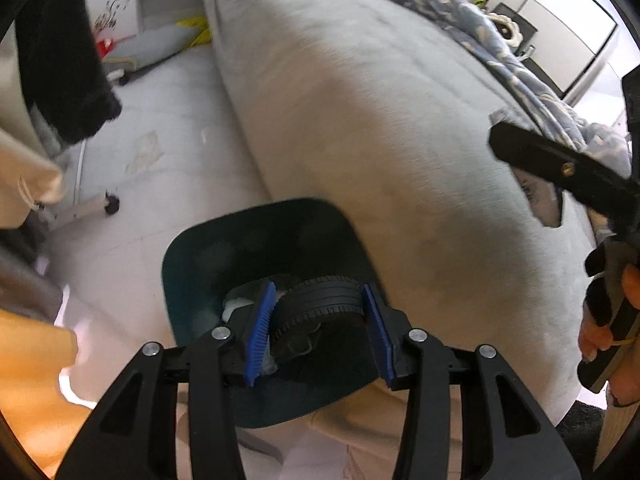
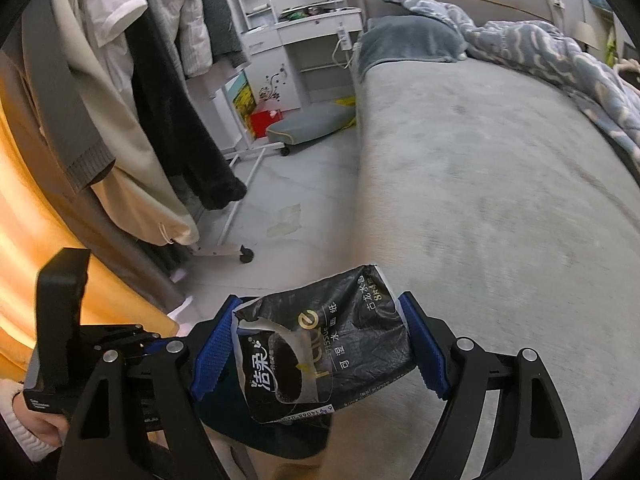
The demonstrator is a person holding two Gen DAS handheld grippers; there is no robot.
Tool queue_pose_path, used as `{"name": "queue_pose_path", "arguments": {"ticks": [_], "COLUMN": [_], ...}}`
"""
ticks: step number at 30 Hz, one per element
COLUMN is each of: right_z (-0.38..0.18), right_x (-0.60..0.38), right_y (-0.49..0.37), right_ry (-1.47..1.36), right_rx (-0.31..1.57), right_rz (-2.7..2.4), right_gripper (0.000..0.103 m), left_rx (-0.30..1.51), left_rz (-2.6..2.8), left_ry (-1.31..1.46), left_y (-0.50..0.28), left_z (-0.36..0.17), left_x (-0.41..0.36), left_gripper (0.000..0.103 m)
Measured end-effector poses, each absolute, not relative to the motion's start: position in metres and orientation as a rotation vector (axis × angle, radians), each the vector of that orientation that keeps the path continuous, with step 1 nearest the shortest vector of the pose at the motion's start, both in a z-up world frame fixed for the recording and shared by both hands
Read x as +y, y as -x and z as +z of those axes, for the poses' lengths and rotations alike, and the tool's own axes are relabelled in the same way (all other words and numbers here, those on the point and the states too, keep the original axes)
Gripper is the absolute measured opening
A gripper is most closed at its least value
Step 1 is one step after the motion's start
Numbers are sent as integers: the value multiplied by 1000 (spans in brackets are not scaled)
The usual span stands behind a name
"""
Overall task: Collect trash
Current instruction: 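Carry the rubber ring and black pack in both tools over the bin, then open the left tool to drop the ring while the right tool drops the pack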
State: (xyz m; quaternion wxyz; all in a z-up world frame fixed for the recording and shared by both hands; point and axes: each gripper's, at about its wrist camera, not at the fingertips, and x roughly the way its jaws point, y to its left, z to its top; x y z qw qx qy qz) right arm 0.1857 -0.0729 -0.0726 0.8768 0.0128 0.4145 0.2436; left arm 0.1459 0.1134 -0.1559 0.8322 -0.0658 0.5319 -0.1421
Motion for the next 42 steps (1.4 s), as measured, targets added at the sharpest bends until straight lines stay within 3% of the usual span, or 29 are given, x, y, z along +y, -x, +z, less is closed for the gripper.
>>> {"name": "queue_pose_path", "arguments": {"ticks": [4, 14, 30, 42], "right_z": [-77, -100, -155, -177], "right_x": [-52, -13, 21, 26], "right_y": [-188, -198, -201, -190], "right_ry": [-13, -2, 82, 168], "right_rx": [878, 942, 1115, 1205], "right_rz": [529, 562, 570, 620], "right_gripper": [80, 80, 81, 86], "left_rx": [1180, 1209, 972, 828], "left_rz": [-283, -253, -216, -229], "left_ry": [158, 178, 180, 236], "left_y": [-146, -141, -132, -133], "left_z": [-169, -175, -122, -86], "left_x": [132, 163, 192, 187], "left_gripper": [51, 70, 90, 97]}}
